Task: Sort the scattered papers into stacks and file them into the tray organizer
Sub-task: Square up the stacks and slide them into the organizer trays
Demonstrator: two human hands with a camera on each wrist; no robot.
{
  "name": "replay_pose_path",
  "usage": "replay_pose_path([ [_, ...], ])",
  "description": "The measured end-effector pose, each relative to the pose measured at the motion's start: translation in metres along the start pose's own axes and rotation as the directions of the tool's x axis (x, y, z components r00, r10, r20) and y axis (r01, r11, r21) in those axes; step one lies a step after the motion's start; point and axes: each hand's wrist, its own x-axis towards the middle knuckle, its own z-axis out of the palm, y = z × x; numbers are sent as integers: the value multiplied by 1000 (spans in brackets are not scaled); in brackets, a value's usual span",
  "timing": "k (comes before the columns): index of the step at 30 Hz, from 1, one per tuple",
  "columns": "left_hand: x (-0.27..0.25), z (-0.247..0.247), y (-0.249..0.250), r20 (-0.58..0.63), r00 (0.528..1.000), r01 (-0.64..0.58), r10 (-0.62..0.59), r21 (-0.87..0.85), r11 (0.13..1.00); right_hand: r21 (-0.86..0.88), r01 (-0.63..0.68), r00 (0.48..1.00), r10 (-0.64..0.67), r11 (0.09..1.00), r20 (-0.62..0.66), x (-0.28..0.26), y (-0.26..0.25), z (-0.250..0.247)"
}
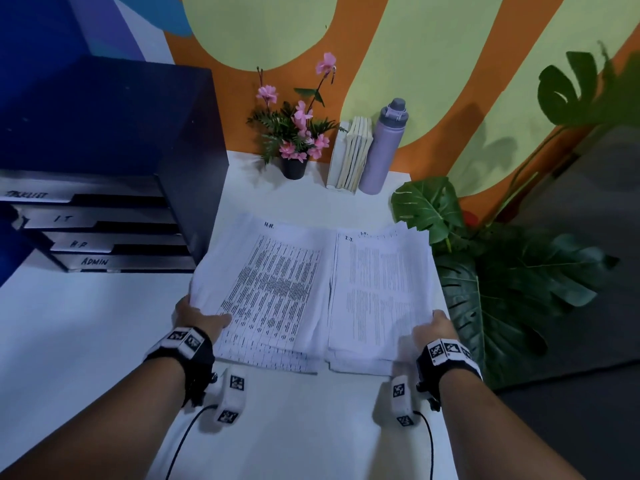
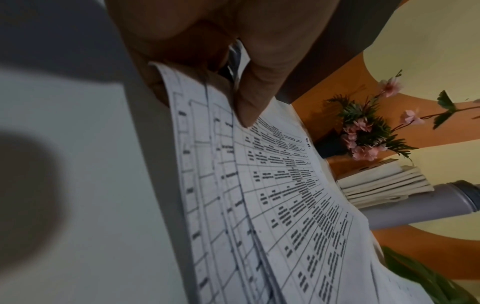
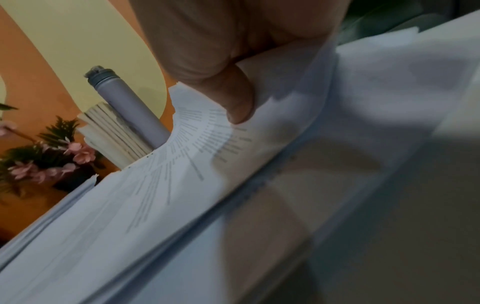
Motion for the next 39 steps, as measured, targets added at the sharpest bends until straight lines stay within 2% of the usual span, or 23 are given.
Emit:
replay_pose_path([
  [7, -36, -61, -76, 113, 990, -78, 83, -46, 996, -50, 6, 998, -3, 999, 56, -82, 12, 14],
  [12, -53, -105, -97, 121, 989, -84, 83, 2, 996, -31, 12, 1000, -12, 999, -12, -123, 10, 37],
  [16, -52, -137, -106, 121, 992, -54, 47, 54, 997, -303, -22, 997, -3, 953, -81, -146, -9, 56],
  [18, -50, -151, -112, 90, 996, 1, -11, 109, 994, -398, 65, 991, -106, 915, -83, -159, -25, 66],
  [20, -50, -164, -119, 86, 993, 66, -81, 160, 985, -426, 240, 961, -275, 873, -21, -172, -43, 79],
  [22, -50, -177, -122, 87, 989, 100, -117, 188, 977, -344, 401, 915, -390, 849, 105, -190, -66, 91],
  [24, -46, -189, -124, 80, 986, 116, -147, 309, 944, -232, 460, 874, -391, 857, 289, -211, -87, 102],
  [26, -44, -198, -120, 43, 989, 101, -144, 520, 848, -211, 461, 838, -343, 862, 425, -231, -103, 112],
  [27, -42, -201, -117, 29, 994, 68, -104, 580, 812, -226, 460, 828, -323, 859, 459, -239, -109, 118],
  [30, -29, -201, -103, 88, 996, -82, 34, 624, 777, -233, 411, 829, -256, 881, 497, -257, -122, 134],
  [31, -23, -198, -100, 137, 989, -136, 63, 630, 765, -302, 424, 829, -233, 854, 508, -259, -125, 141],
  [33, -23, -194, -90, 215, 974, -189, 65, 627, 756, -342, 431, 839, -230, 835, 494, -258, -128, 154],
  [36, -24, -190, -82, 222, 974, -168, 47, 565, 808, -293, 369, 875, -224, 882, 429, -254, -133, 173],
  [37, -26, -188, -80, 253, 967, -147, 10, 528, 837, -268, 326, 893, -202, 907, 401, -255, -136, 175],
  [39, -30, -183, -79, 331, 942, -144, -50, 535, 832, -187, 222, 920, -142, 957, 365, -255, -141, 180],
])
